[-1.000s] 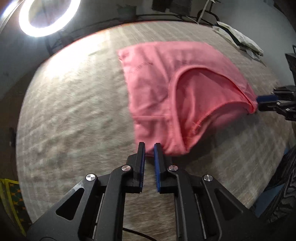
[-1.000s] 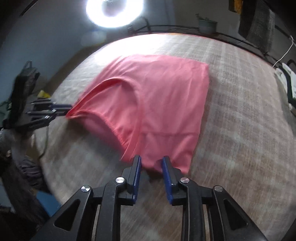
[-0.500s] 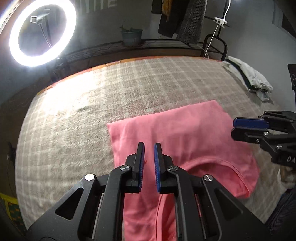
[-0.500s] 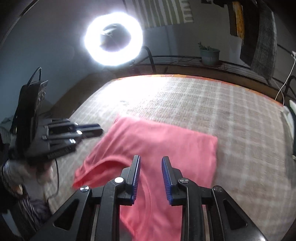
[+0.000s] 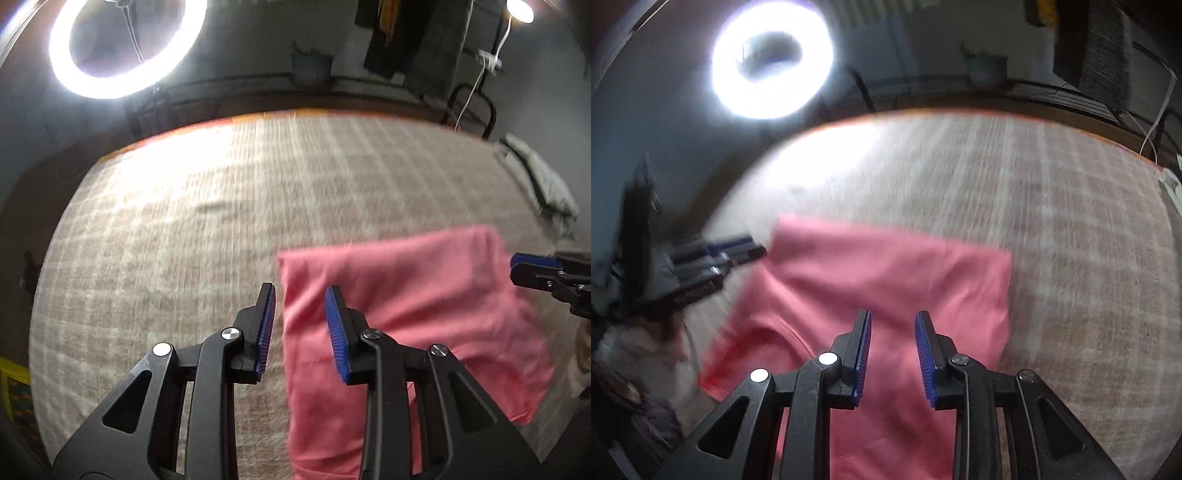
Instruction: Fold small clothes
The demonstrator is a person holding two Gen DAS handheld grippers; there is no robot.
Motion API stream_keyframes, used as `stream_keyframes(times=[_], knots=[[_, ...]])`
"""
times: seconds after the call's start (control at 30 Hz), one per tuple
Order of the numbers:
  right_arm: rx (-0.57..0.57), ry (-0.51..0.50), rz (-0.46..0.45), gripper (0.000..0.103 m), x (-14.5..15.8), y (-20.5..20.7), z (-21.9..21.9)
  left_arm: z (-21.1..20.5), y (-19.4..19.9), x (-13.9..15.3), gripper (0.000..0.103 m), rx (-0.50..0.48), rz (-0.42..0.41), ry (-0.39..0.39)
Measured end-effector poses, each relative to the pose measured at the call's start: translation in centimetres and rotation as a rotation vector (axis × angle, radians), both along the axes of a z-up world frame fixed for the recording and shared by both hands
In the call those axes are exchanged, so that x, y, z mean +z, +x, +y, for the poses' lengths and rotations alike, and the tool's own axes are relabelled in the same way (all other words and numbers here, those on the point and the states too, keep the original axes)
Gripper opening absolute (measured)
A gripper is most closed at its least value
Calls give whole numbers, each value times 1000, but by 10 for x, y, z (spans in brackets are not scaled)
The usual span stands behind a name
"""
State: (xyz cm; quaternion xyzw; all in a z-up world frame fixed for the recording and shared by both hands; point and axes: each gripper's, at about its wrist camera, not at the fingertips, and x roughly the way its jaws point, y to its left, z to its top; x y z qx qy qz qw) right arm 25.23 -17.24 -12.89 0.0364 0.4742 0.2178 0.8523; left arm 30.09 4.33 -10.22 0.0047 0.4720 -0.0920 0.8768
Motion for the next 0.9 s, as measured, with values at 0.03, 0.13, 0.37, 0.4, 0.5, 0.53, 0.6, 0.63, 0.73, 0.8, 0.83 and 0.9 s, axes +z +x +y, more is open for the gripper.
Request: stream_keyframes(times=[0.03, 0.13, 0.37, 0.4, 0.5, 0.53, 0.6, 0.63, 0.73, 0.8, 0.83, 0.9], knots=[[-23, 57, -27, 26, 7, 3, -8, -2, 2, 4, 30, -4, -14, -21], [-63, 79, -57, 26, 11, 14, -10, -22, 13, 6, 30, -40, -26, -24], [-19, -21, -68, 26, -6, 31, 24, -50, 35, -23, 30, -71, -13, 88], [-26, -26, -63, 26, -9, 34, 24, -46, 41, -31, 30, -54, 9, 94], [-84, -82, -27, 26, -24, 43, 14, -33, 49, -40, 39, -16, 26, 70], [-113, -104, -15, 24, -29, 48, 8, -30, 50, -39, 41, -9, 23, 79], [-161, -108, -10, 15, -30, 54, -10, -26, 52, -38, 41, -5, 23, 87], [-186, -107, -2, 15, -28, 56, -18, -25, 52, -37, 41, 2, 20, 95], [-297, -108, -23, 26, -12, 51, -46, -16, 45, -27, 41, 32, -7, 132], [-315, -39, -7, 29, -5, 46, -62, -3, 38, -20, 41, 56, -16, 136], [-317, -8, -1, 32, -2, 42, -69, 6, 35, -17, 41, 71, -16, 121], [-299, 20, 3, 36, 4, 32, -78, 25, 27, -9, 41, 105, -1, 68]])
